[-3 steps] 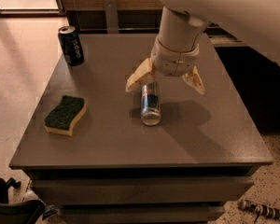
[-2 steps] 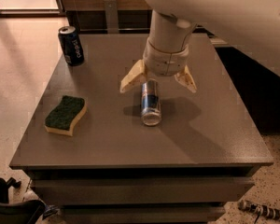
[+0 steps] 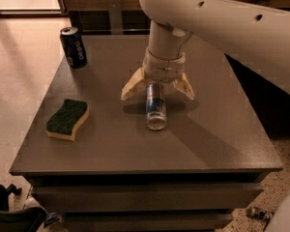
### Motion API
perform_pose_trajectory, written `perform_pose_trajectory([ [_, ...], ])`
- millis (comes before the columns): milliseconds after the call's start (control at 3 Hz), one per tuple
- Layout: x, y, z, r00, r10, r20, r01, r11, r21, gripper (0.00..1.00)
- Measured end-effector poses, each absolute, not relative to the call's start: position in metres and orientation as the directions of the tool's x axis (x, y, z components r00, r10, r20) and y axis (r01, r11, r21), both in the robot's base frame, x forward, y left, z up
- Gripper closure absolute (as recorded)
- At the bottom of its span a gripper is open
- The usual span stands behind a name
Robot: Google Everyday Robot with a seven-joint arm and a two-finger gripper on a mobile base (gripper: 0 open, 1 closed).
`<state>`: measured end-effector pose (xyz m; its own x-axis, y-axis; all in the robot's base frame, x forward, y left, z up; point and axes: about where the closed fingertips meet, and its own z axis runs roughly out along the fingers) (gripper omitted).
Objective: Place redbull can upright
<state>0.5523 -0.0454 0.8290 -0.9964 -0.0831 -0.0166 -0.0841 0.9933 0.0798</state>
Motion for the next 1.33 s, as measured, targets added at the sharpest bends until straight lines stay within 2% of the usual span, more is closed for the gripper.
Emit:
perform_pose_trajectory([
  [333,0.5532,-0.0431,0.8252,-0.997,-0.079,-0.016,-0.08,0.993,0.081,0.22],
  [667,0.5532,-0.043,0.8255,-0.997,-0.079,-0.02,-0.08,0.993,0.083,0.54],
  [1333,0.5532,-0.0428,0.8258,-0.997,-0.079,-0.025,-0.081,0.993,0.084,0.99],
])
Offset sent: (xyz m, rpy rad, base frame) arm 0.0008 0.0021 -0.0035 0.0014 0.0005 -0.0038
